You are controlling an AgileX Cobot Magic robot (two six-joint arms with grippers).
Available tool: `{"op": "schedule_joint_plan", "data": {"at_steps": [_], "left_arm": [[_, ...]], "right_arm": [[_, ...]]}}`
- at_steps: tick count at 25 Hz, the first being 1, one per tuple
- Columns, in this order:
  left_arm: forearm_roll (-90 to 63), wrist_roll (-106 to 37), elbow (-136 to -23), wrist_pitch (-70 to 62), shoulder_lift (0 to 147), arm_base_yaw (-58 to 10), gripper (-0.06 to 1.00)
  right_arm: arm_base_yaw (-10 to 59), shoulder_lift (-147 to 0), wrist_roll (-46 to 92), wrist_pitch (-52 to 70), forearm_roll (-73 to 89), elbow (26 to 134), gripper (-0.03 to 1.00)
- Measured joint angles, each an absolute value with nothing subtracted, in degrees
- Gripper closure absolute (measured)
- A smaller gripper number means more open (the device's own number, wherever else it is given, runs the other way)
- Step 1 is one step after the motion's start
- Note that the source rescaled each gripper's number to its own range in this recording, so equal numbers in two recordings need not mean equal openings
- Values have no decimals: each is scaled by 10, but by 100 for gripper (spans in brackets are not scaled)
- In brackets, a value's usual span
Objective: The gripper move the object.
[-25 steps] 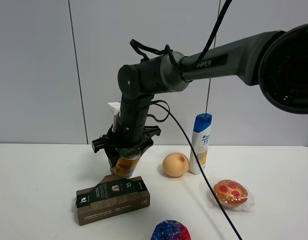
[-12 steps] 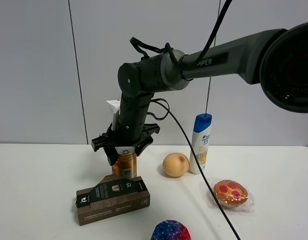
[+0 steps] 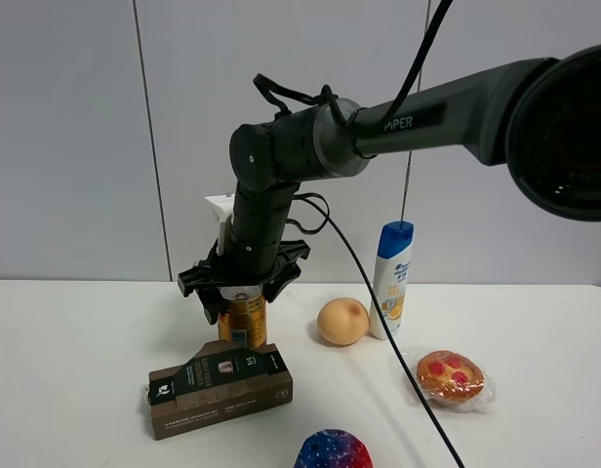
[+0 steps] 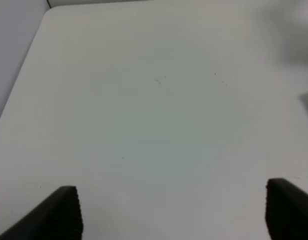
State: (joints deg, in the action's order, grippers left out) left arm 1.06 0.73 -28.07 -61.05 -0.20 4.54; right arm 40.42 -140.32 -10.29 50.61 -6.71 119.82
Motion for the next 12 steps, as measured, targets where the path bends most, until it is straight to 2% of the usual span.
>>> {"op": "schedule_joint_plan", "data": {"at_steps": [5,12], "left_arm": [[11,7,-281,-610,-2,45,-6],[11,7,-281,-610,-2,45,-6]], "right_arm": [[404,-1386,-98,527,-64,1198,53],[404,-1273,-34,625,-64,1198,53]]}}
